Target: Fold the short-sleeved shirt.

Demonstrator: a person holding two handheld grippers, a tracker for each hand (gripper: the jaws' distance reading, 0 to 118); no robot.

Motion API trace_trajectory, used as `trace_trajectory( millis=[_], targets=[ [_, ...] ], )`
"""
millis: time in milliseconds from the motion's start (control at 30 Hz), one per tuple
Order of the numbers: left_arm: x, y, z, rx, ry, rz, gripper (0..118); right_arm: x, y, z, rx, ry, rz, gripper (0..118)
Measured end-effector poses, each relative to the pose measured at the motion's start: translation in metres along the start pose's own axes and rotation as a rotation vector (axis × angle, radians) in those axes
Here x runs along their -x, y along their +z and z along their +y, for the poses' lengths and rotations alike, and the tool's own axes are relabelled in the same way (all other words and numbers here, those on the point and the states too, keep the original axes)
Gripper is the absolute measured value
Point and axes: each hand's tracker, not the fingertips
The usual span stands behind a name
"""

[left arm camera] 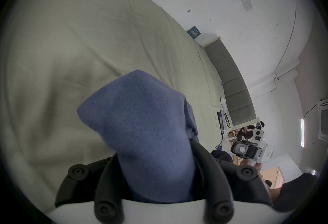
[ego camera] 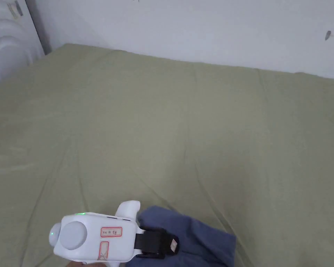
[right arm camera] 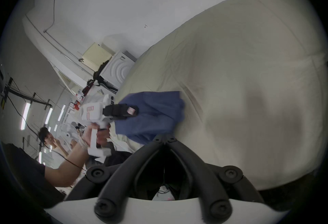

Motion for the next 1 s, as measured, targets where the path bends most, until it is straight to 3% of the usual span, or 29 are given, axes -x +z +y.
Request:
trace_trajectory(
  millis=[100,367,467,533,600,633,667,700,733,900,1000],
  targets=[
    [0.044,0.055,0.015,-0.012,0.001,0.045,34,0.012,0.011,-0.014,0.003,0.028,-0.068,0],
    [0.161,0.178,0.063,0.011,0.047,0.132,34,0.034,0.015,-0.043,-0.001,-0.006,-0.081,0],
    [0.187,0.201,0.070,0.025,0.077,0.194,34,0.040,0.013,-0.049,-0.001,-0.016,-0.082,0],
    [0.206,0.199,0.068,0.031,0.186,0.141,34,0.042,0.011,-0.050,0.002,-0.018,-0.090,0],
    [0.216,0.199,0.065,0.034,0.159,0.159,36,0.044,0.009,-0.051,0.007,-0.017,-0.097,0],
    [0.217,0.200,0.063,0.031,0.151,0.147,38,0.044,0.010,-0.050,0.009,-0.017,-0.099,0],
    [0.217,0.203,0.060,0.028,0.145,0.128,54,0.046,0.010,-0.050,0.010,-0.013,-0.104,0],
    [0.216,0.210,0.058,0.033,0.135,0.098,86,0.048,0.011,-0.049,0.007,-0.004,-0.115,0],
    [0.216,0.217,0.056,0.045,0.106,0.088,103,0.050,0.012,-0.048,0.004,0.003,-0.118,0],
    [0.207,0.294,0.049,-0.130,0.097,0.273,107,0.052,0.016,-0.046,-0.018,0.015,-0.083,0],
    [0.168,0.310,0.040,-0.240,0.079,0.451,107,0.060,0.016,-0.046,-0.029,0.070,-0.116,0]
  ],
)
